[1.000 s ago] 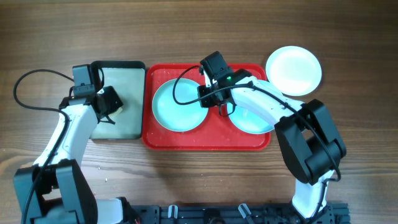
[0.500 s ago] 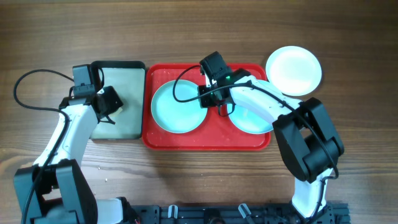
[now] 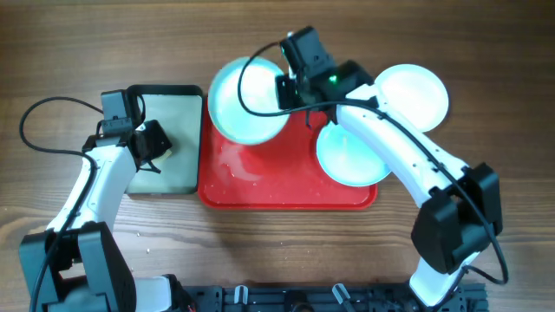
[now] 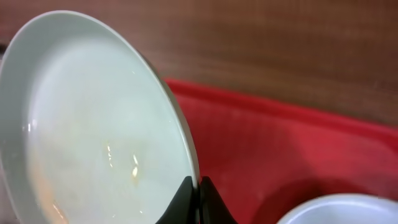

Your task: Clean dirty plates on tray and stack at the side

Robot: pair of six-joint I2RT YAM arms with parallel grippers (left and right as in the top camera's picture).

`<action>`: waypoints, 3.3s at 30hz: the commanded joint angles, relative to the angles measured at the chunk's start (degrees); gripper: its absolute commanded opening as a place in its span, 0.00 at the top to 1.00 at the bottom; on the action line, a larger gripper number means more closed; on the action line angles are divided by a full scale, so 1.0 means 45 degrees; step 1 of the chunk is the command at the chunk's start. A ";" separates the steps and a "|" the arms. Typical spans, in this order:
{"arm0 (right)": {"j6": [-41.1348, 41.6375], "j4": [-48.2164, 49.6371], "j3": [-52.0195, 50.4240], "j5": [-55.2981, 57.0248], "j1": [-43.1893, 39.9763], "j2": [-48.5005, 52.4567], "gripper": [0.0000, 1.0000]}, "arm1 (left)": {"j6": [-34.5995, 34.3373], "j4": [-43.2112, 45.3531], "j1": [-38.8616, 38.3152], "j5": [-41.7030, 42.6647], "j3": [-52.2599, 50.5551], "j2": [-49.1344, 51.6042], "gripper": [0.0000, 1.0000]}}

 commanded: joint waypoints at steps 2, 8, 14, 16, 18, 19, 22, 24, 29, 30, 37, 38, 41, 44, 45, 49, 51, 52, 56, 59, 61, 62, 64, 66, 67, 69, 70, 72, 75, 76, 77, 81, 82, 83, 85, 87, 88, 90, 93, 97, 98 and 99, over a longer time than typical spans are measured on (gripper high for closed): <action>0.0277 0.0087 0.0568 0.0223 -0.0078 -0.0325 0.96 | 0.0160 -0.0092 0.0053 0.0097 -0.0058 -0.0262 0.96; 0.0306 -0.0015 0.0568 -0.0729 -0.0092 -0.0291 0.96 | 0.0160 0.0000 0.0053 0.0097 -0.0058 -0.0262 0.96; 0.1545 0.1778 0.0563 -0.1486 0.0073 0.0248 0.96 | 0.0146 -0.0019 0.0058 0.0083 -0.0058 -0.0262 0.96; 0.1545 0.3128 0.0563 -0.1418 0.0466 0.1001 0.96 | 0.0053 -0.0029 0.0058 -0.0175 -0.0058 -0.0262 0.96; 0.1923 0.4401 0.0563 -0.0719 0.0981 0.1739 0.96 | -0.0335 -0.0155 0.0058 -0.1069 -0.0058 -0.0262 0.96; 0.1919 0.4911 0.0563 -0.0325 0.1209 0.2001 0.96 | -0.0486 -0.0165 0.0058 -0.1064 -0.0058 -0.0262 0.96; 0.1831 0.5974 0.0563 0.1637 0.1914 0.2545 0.96 | -0.0520 -0.0204 0.0058 -0.1064 -0.0058 -0.0262 0.96; 0.1375 0.6586 0.0563 0.2526 0.2210 0.2686 0.96 | -0.0525 -0.0204 0.0058 -0.1064 -0.0058 -0.0262 0.96; -0.1399 0.8568 0.0568 0.3983 0.2628 0.2686 0.96 | -0.0568 -0.0209 0.0058 -0.1064 -0.0058 -0.0262 0.96; -0.1962 0.8830 0.0568 0.3983 0.2686 0.2686 0.96 | -0.0568 -0.0204 0.0058 -0.1064 -0.0058 -0.0262 0.96; -0.8228 1.1540 0.0568 0.5338 0.3541 0.2686 0.96 | -0.0568 -0.0214 0.0058 -0.1059 -0.0058 -0.0262 0.96; -0.9020 1.1740 0.0568 0.5377 0.3672 0.2686 0.96 | -0.0568 -0.0214 0.0058 -0.1059 -0.0058 -0.0262 0.96; -1.1346 1.2206 0.0568 0.5377 0.4065 0.2686 0.96 | -0.0568 -0.0233 0.0058 -0.1059 -0.0058 -0.0262 0.96; -1.3090 1.2784 0.0568 0.5367 0.4172 0.2686 0.96 | -0.0568 -0.0262 0.0058 -0.1059 -0.0058 -0.0262 0.96; -1.3503 1.3022 0.0568 0.5367 0.4177 0.2686 0.96 | -0.0568 -0.0262 0.0058 -0.1059 -0.0058 -0.0262 0.96; -1.4362 1.3551 0.0568 0.5353 0.4197 0.2686 0.96 | -0.0563 -0.0262 0.0058 -0.1059 -0.0058 -0.0262 0.96; -1.4926 1.3624 0.0568 0.5314 0.4294 0.2686 0.96 | -0.0563 -0.0257 0.0058 -0.1059 -0.0058 -0.0262 0.96; -1.5222 1.3634 0.0568 0.5260 0.4337 0.2686 0.96 | -0.0563 -0.0262 0.0058 -0.1059 -0.0058 -0.0262 0.96; -1.5854 1.4086 0.0568 0.5255 0.4425 0.2686 0.95 | -0.0563 -0.0257 0.0058 -0.1059 -0.0058 -0.0262 0.96; -1.6534 1.4294 0.0568 0.5260 0.4444 0.2686 0.95 | -0.0563 -0.0257 0.0058 -0.1059 -0.0058 -0.0262 0.96; -1.6543 1.4304 0.0568 0.5255 0.4473 0.2686 0.95 | -0.0563 -0.0257 0.0058 -0.1059 -0.0058 -0.0262 0.96; -1.6543 1.4338 0.0568 0.5260 0.4493 0.2686 0.95 | -0.0563 -0.0253 0.0058 -0.1059 -0.0058 -0.0262 0.96; -1.6543 1.4382 0.0568 0.5255 0.4507 0.2686 0.96 | -0.0563 -0.0257 0.0058 -0.1059 -0.0058 -0.0262 0.96; -1.6548 1.4489 0.0568 0.5255 0.4507 0.2686 0.96 | -0.0563 -0.0257 0.0058 -0.1059 -0.0058 -0.0262 0.96; -1.6543 1.4581 0.0568 0.5255 0.4507 0.2686 0.95 | -0.0563 -0.0257 0.0058 -0.1059 -0.0058 -0.0262 0.96; -1.6529 1.4712 0.0568 0.5246 0.4507 0.2686 0.95 | -0.0563 -0.0257 0.0058 -0.1059 -0.0058 -0.0262 0.96; -1.6500 1.4780 0.0568 0.5246 0.4507 0.2686 0.96 | -0.0563 -0.0257 0.0058 -0.1059 -0.0058 -0.0262 0.96; -1.6500 1.4824 0.0568 0.5217 0.4507 0.2686 0.96 | -0.0563 -0.0257 0.0058 -0.1059 -0.0058 -0.0262 0.96; -1.6495 1.4819 0.0568 0.5217 0.4507 0.2686 0.96 | -0.0563 -0.0257 0.0058 -0.1059 -0.0058 -0.0262 0.96; -1.6495 1.4819 0.0568 0.5217 0.4507 0.2686 0.95 | -0.0563 -0.0257 0.0058 -0.1059 -0.0058 -0.0262 0.96; -1.6495 1.4814 0.0568 0.5217 0.4507 0.2686 0.96 | -0.0563 -0.0257 0.0058 -0.1059 -0.0058 -0.0262 0.96; -1.6495 1.4809 0.0568 0.5217 0.4507 0.2686 0.96 | -0.0563 -0.0257 0.0058 -0.1059 -0.0058 -0.0262 0.96; -1.6495 1.4809 0.0568 0.5217 0.4507 0.2686 0.96 | -0.0563 -0.0257 0.0058 -0.1059 -0.0058 -0.0262 0.96; -1.6495 1.4809 0.0568 0.5217 0.4507 0.2686 0.95 | -0.0563 -0.0257 0.0058 -0.1059 -0.0058 -0.0262 0.96; -1.6495 1.4809 0.0568 0.5221 0.4507 0.2686 0.96 | -0.0563 -0.0257 0.0058 -0.1059 -0.0058 -0.0262 0.96; -1.6495 1.4814 0.0568 0.5217 0.4507 0.2686 0.96 | -0.0563 -0.0257 0.0058 -0.1059 -0.0058 -0.0262 0.96; -1.6495 1.4814 0.0568 0.5217 0.4507 0.2686 0.96 | -0.0563 -0.0257 0.0058 -0.1059 -0.0058 -0.0262 0.96; -1.6500 1.4819 0.0568 0.5217 0.4507 0.2686 0.96 | -0.0563 -0.0257 0.0058 -0.1059 -0.0058 -0.0262 0.96; -1.6500 1.4814 0.0568 0.5217 0.4507 0.2686 0.96 | -0.0563 -0.0257 0.0058 -0.1059 -0.0058 -0.0262 0.96; -1.6500 1.4814 0.0568 0.5217 0.4507 0.2686 0.95 | -0.0563 -0.0257 0.0058 -0.1059 -0.0058 -0.0262 0.96; -1.6500 1.4809 0.0568 0.5217 0.4507 0.2686 0.96 | -0.0563 -0.0253 0.0058 -0.1059 -0.0058 -0.0262 0.96; -1.6495 1.4809 0.0568 0.5217 0.4507 0.2686 0.96 | -0.0563 -0.0253 0.0058 -0.1059 -0.0058 -0.0262 0.96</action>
